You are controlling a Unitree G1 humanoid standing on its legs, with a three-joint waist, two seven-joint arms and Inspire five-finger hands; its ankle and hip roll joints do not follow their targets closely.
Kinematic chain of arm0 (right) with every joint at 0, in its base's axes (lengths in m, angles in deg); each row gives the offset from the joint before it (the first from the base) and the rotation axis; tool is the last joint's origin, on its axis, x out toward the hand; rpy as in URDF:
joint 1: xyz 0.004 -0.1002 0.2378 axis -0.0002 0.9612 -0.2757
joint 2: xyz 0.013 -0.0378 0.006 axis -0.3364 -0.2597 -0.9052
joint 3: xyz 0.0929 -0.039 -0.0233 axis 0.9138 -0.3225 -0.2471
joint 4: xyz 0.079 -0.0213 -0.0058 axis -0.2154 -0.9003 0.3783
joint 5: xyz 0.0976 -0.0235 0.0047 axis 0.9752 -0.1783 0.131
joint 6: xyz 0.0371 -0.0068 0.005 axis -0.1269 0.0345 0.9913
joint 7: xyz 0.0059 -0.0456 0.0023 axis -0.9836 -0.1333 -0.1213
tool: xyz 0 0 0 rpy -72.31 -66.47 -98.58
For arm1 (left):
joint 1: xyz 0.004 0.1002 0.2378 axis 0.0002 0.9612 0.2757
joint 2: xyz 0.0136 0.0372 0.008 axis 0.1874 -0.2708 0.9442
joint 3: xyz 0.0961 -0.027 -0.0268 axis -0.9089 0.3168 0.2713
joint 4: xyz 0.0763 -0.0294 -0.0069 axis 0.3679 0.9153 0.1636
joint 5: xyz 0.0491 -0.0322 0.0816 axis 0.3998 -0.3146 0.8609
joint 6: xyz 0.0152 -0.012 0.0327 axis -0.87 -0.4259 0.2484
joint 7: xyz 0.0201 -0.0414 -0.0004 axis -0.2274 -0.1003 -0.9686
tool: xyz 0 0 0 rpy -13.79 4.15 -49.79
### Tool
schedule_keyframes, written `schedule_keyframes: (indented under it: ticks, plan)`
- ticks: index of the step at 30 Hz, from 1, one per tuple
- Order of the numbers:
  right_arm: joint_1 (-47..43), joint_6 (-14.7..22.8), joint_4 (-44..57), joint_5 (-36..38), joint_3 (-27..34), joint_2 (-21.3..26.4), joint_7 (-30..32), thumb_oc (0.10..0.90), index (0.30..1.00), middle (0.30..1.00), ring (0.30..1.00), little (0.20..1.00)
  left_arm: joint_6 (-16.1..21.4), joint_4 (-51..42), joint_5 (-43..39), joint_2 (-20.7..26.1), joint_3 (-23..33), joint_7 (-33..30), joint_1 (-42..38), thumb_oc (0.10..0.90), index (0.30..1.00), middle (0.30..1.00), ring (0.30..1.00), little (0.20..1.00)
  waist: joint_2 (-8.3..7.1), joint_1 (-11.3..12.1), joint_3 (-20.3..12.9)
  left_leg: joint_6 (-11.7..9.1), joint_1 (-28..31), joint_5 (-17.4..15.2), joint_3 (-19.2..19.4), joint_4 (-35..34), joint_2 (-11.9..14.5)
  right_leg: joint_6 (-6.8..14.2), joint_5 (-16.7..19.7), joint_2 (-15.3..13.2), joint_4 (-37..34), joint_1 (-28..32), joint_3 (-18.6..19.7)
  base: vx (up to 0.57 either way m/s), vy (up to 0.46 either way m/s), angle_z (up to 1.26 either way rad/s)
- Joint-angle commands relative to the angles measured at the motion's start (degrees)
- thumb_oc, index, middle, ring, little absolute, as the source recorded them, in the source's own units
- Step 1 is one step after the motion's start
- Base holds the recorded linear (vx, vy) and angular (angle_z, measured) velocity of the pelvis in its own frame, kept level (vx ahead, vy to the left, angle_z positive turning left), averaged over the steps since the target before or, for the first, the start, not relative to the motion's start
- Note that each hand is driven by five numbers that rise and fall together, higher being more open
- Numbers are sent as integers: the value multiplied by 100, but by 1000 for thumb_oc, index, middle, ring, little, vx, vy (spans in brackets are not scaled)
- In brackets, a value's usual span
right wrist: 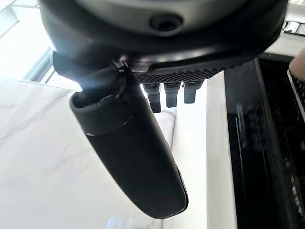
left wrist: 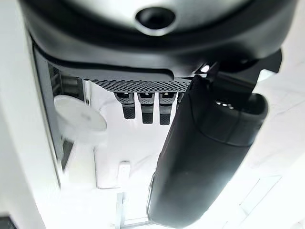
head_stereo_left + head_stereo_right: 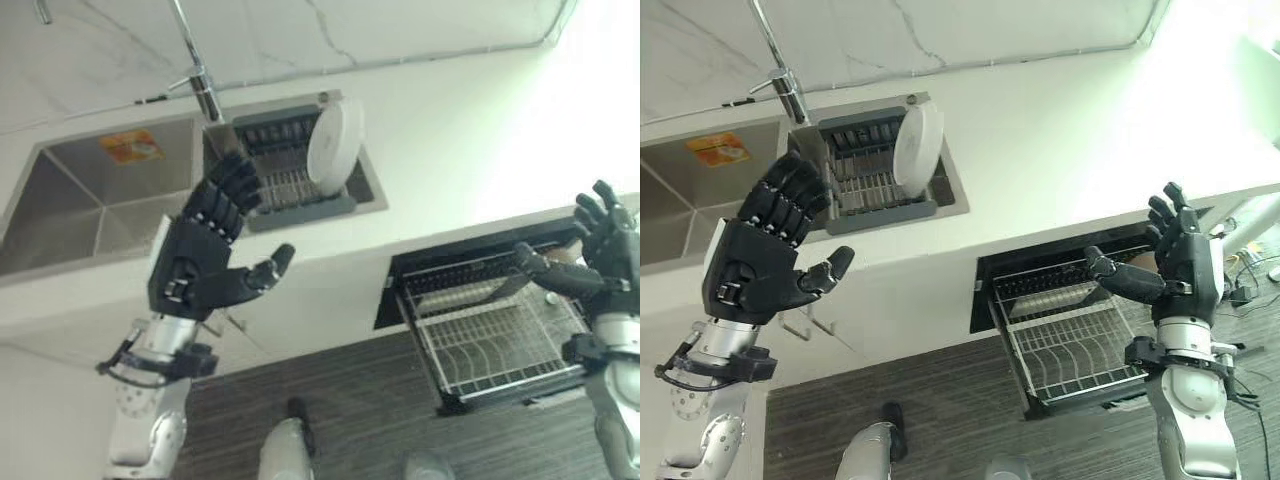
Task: Place the dishes in the dishwasher.
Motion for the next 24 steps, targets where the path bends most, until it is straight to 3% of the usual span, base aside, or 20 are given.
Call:
schedule_keyframes:
  ticks: [1,5,6,7,8,11,12,13,17,21,24]
  plan:
    - [-646,572,408,11,160,139,399,800,900,900,900,900,638,-832,-239,206,362,94,-470,800,900,900,900,900,13,121,-689,-658,389,-439,-469,-358,305,141,-69,390,218,-242,-460,71,196,35]
    - [-717,586,406,-153,156,-7,614,800,900,900,900,900,552,-903,-126,267,258,140,-827,800,900,900,900,900,-109,126,-726,-418,499,-646,-621,-358,-87,265,251,122,218,-289,-576,116,253,40]
    - [-766,603,365,-237,120,-52,743,800,900,900,900,900,472,-958,-102,278,191,204,-957,800,900,900,900,900,-157,135,-752,-237,550,-755,-676,-358,-304,255,567,53,218,-205,-565,107,221,40]
    - [-767,608,364,-241,123,-58,748,800,900,900,900,900,467,-960,-87,278,182,208,-972,800,900,900,900,900,-164,133,-751,-210,553,-763,-687,-358,-334,261,610,40,218,-196,-572,160,296,38]
    - [-799,639,341,-256,78,-93,788,800,900,900,900,900,466,-980,38,275,124,198,-1015,800,900,900,900,900,-154,153,-766,-136,594,-804,-695,-358,-395,234,1008,-13,218,-147,-695,109,199,16]
    - [-860,717,340,-267,-7,-184,787,800,900,900,900,900,383,-1059,193,217,48,218,-1066,800,900,900,900,900,-45,139,-745,-11,681,-821,-715,-358,-416,155,1414,103,235,-45,-913,127,221,5]
    - [-927,721,322,-276,-82,-186,795,800,900,900,900,900,384,-1100,425,221,-13,165,-1084,800,900,900,900,900,-42,106,-686,1,749,-825,-694,-358,-441,70,1193,384,218,-249,-1020,65,115,-15]
    - [-962,698,304,-250,-104,-158,805,800,900,900,900,900,350,-1117,467,253,-51,113,-1121,800,900,900,900,900,-67,105,-674,-8,760,-833,-690,-358,-462,35,1014,482,218,-359,-1064,46,53,-21]
    - [-1129,699,189,-28,-174,-84,562,800,900,900,900,900,364,-1062,549,358,-33,-88,-1149,800,900,900,900,900,-169,162,-622,-116,873,-895,-445,-358,-413,-17,647,535,218,-811,-1507,28,-46,-26]
    - [-1014,760,230,139,-183,-53,466,800,900,900,900,900,248,-1034,611,308,-66,-141,-1083,800,900,900,900,900,-266,64,-593,-52,998,-1004,-393,-358,-473,-7,789,653,218,-989,-1324,79,-118,-40]
    - [-977,669,205,174,-183,-49,473,800,900,900,900,900,110,-1042,543,214,-71,-81,-1020,800,900,900,900,900,-295,82,-633,-71,1025,-1058,-396,-358,-504,-108,521,680,218,-1045,-1274,67,-144,-6]
